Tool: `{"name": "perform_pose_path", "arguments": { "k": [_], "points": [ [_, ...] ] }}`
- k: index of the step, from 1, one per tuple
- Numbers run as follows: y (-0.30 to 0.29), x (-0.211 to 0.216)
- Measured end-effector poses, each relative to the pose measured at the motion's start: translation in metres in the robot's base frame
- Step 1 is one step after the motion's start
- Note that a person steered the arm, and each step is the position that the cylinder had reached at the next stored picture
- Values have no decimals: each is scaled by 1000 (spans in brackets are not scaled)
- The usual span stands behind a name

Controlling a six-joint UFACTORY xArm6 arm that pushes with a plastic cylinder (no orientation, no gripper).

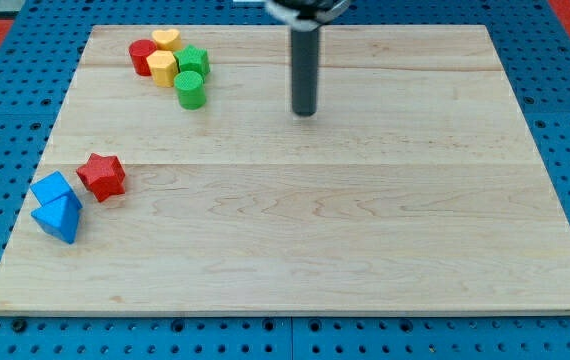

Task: Push the yellow blocks slightly towards the bottom of the board

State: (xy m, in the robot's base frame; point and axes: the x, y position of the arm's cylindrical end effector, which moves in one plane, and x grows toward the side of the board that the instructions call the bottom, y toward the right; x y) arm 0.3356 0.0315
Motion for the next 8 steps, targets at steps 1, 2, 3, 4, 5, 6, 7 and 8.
{"name": "perform_pose_path", "arguments": {
  "k": [1, 2, 3, 4, 5, 6, 7, 8],
  "points": [
    [-40, -51],
    [-88, -90],
    [-133, -130],
    [-176, -144],
    [-204, -136],
    [-239, -112],
    [-257, -101],
    [-245, -126]
  ]
}}
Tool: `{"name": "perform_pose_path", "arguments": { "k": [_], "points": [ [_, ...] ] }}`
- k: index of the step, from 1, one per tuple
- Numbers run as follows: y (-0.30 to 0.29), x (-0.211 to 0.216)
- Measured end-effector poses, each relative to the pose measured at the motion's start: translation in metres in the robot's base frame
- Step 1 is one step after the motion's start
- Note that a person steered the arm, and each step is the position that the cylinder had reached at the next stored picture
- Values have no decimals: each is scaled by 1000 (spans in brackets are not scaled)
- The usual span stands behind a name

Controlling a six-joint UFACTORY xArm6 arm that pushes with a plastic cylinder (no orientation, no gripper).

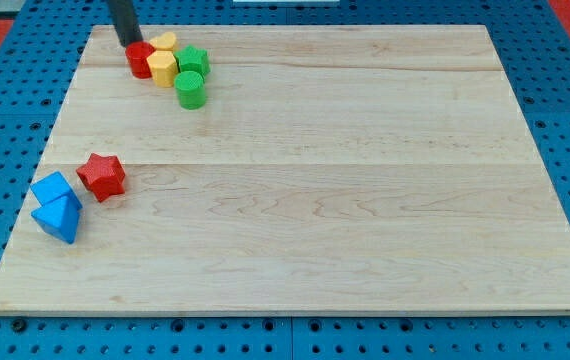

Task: Push the yellow blocks slightly towards the bottom of the board

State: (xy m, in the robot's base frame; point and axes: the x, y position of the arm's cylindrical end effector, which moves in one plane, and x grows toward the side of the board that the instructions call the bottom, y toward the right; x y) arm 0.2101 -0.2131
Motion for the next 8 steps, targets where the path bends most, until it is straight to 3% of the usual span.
{"name": "perform_pose_path", "arguments": {
  "k": [1, 2, 3, 5, 8],
  "points": [
    [33, 11],
    [37, 53],
    [39, 69],
    [22, -3],
    [46, 72]
  ]
}}
